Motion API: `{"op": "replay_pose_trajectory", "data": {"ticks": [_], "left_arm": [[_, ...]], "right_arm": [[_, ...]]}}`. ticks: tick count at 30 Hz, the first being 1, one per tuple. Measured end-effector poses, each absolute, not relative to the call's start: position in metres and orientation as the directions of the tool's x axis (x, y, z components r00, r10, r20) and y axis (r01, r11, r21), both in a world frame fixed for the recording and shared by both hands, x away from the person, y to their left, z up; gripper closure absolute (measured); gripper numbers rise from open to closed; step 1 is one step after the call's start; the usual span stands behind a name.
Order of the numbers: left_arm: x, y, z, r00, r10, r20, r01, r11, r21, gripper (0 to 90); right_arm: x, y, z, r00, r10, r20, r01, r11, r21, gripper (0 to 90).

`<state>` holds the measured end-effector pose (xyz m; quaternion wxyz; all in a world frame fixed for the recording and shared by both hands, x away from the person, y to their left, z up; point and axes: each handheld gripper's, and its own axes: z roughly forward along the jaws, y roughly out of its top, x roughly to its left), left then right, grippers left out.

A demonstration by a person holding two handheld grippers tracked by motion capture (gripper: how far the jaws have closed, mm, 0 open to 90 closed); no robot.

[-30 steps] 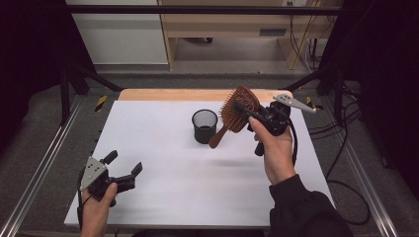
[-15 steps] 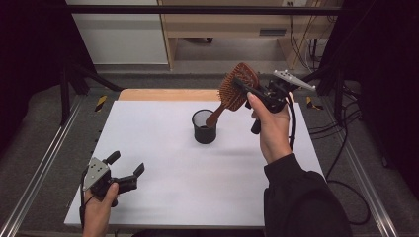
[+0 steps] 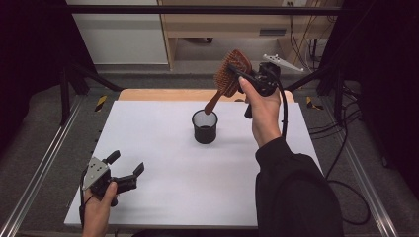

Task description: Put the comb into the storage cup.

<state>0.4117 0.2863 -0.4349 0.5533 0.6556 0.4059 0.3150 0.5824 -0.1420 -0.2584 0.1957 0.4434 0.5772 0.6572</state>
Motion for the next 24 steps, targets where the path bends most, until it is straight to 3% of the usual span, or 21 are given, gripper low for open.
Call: {"op": "replay_pose_trajectory", "data": {"ticks": [24], "left_arm": [[0.4125, 0.2923, -0.4339, 0.457, 0.889, -0.041, 0.180, -0.047, 0.983, 2.9]], "right_arm": [[0.5924, -0.1348, -0.2685, -0.518, 0.785, 0.339, 0.259, -0.234, 0.937, 51.5]]}}
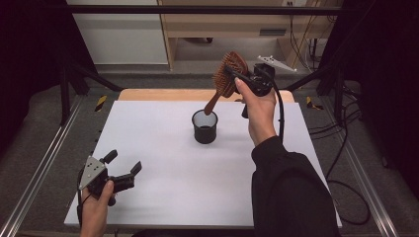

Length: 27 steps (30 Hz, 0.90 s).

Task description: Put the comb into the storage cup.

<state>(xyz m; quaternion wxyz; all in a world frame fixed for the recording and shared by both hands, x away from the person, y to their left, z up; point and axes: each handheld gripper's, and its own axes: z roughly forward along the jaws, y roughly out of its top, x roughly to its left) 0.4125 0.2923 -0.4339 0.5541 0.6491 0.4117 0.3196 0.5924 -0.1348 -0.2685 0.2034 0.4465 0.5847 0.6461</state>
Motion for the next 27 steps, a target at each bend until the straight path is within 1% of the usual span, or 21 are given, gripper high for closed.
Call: {"op": "replay_pose_trajectory", "data": {"ticks": [27], "left_arm": [[0.413, 0.291, -0.434, 0.462, 0.886, -0.038, 0.184, -0.054, 0.981, 2.5]], "right_arm": [[0.600, -0.126, -0.282, -0.495, 0.816, 0.298, 0.280, -0.175, 0.944, 51.2]]}}
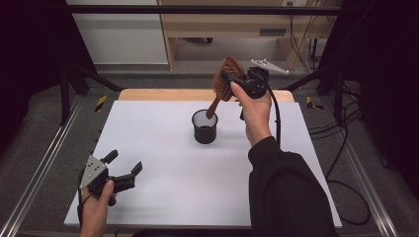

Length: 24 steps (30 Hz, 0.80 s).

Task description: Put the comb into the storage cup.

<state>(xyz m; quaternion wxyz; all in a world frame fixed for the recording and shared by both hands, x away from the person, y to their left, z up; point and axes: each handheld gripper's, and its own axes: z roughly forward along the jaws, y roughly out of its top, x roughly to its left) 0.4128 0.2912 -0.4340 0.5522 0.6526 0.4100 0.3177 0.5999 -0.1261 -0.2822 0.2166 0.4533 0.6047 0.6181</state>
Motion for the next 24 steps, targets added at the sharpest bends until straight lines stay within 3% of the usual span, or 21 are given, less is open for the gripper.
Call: {"op": "replay_pose_trajectory", "data": {"ticks": [24], "left_arm": [[0.413, 0.291, -0.434, 0.464, 0.885, -0.042, 0.187, -0.051, 0.981, 2.6]], "right_arm": [[0.603, -0.109, -0.291, -0.526, 0.806, 0.272, 0.310, -0.116, 0.944, 51.1]]}}
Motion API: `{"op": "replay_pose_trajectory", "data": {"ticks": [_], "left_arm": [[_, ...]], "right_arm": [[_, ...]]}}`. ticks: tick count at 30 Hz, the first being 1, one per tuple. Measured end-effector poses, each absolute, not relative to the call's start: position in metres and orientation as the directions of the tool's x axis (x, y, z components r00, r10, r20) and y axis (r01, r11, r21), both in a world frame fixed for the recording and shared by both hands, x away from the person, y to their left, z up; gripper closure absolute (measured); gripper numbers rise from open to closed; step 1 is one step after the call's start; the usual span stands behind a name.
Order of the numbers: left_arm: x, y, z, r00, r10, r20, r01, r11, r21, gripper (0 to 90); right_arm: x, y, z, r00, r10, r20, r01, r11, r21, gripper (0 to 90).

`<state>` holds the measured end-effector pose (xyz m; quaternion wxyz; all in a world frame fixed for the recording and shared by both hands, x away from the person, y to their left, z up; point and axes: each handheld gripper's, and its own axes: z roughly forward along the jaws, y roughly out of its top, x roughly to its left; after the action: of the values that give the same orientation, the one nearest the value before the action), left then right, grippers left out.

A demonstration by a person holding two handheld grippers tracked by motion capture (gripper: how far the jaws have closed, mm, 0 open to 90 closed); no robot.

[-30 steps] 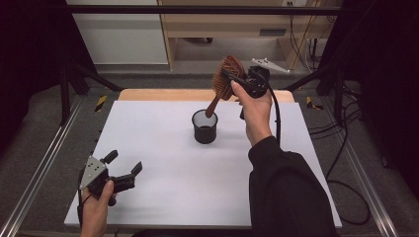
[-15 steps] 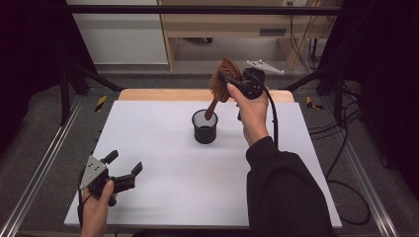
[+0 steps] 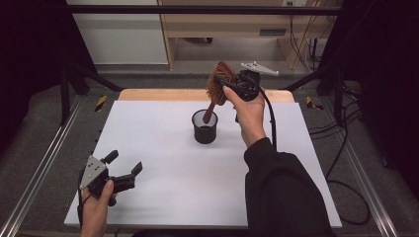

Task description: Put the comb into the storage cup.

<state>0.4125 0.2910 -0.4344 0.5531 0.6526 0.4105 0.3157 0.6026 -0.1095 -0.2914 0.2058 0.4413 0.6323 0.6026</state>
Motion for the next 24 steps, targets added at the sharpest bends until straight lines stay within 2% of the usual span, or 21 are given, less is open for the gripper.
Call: {"op": "replay_pose_trajectory", "data": {"ticks": [24], "left_arm": [[0.413, 0.291, -0.434, 0.466, 0.884, -0.043, 0.183, -0.048, 0.982, 2.6]], "right_arm": [[0.604, -0.098, -0.301, -0.543, 0.805, 0.240, 0.323, -0.064, 0.944, 50.9]]}}
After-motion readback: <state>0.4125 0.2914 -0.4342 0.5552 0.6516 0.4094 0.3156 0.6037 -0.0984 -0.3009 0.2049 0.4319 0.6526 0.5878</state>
